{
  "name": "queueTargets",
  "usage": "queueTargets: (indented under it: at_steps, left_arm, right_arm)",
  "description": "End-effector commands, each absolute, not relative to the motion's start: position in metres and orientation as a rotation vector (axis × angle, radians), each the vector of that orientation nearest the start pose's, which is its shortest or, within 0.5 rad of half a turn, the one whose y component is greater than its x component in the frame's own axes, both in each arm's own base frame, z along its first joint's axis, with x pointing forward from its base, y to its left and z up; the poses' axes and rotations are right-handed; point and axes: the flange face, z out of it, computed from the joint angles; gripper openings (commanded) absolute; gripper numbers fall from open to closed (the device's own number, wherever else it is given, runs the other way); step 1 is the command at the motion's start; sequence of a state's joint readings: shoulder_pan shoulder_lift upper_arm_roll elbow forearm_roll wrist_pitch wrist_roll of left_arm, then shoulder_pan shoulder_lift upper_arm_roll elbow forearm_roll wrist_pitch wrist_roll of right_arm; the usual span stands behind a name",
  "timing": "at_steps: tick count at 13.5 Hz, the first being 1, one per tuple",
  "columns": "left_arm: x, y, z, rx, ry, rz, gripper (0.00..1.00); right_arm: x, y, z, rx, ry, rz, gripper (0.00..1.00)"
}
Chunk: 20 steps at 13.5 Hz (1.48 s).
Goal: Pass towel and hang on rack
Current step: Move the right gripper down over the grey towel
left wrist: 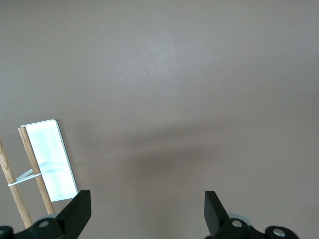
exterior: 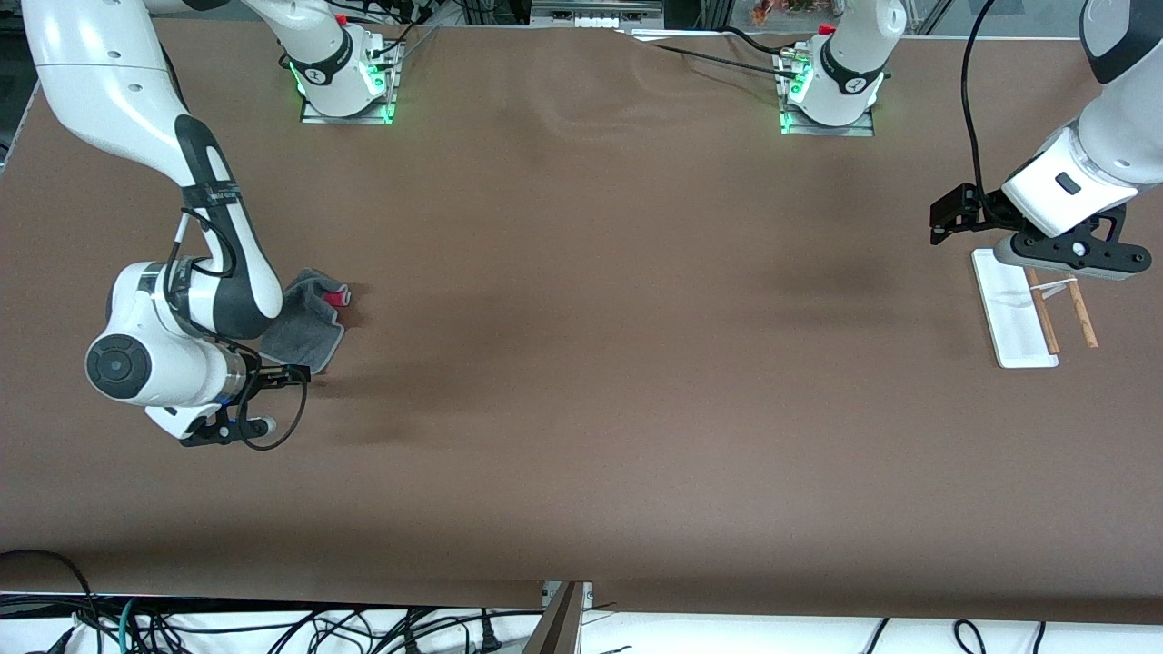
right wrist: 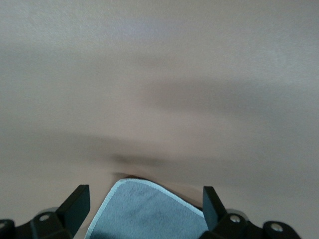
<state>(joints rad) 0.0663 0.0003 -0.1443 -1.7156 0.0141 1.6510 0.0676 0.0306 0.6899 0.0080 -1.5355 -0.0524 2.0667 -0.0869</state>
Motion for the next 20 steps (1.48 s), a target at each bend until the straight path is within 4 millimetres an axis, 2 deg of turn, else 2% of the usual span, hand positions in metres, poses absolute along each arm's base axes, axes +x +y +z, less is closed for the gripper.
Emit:
queueTargets:
  at_steps: [1, 3, 6, 8, 10, 15, 17, 20]
  left_arm:
    - [0.555, -0.038, 0.567, -3.084, 0.261, 0.105, 1.0]
    - [0.555, -0.038, 0.567, -3.084, 0.261, 0.105, 1.0]
    - [0.555, -0.038, 0.566, -3.084, 0.261, 0.107, 1.0]
    - [0.555, -0.039, 0.567, -3.084, 0.263, 0.105, 1.0]
    - [0.555, -0.039, 0.567, -3.084, 0.263, 0.105, 1.0]
    - [0.555, -0.039, 0.567, -3.084, 0.263, 0.105, 1.0]
    - [0.555, -0.038, 0.567, -3.084, 0.261, 0.107, 1.0]
    - [0.555, -0.039, 0.567, -3.084, 0.263, 0.105, 1.0]
  right_arm:
    - [0.686, 0.026, 0.224, -3.151, -0.268, 0.244, 1.0]
    - [0.682, 0.045, 0.221, -3.152, -0.288, 0.258, 1.0]
    - [0.683, 0.062, 0.242, -3.162, -0.258, 0.225, 1.0]
    - [0.676, 0.086, 0.238, -3.174, -0.198, 0.28, 1.0]
    - [0.664, 0.11, 0.233, -3.184, -0.24, 0.372, 1.0]
    - [0.639, 0.106, 0.225, -3.163, -0.251, 0.68, 1.0]
    - [0.639, 0.096, 0.219, -3.183, -0.282, 0.71, 1.0]
    - [0.636, 0.093, 0.207, -3.184, -0.286, 0.748, 1.0]
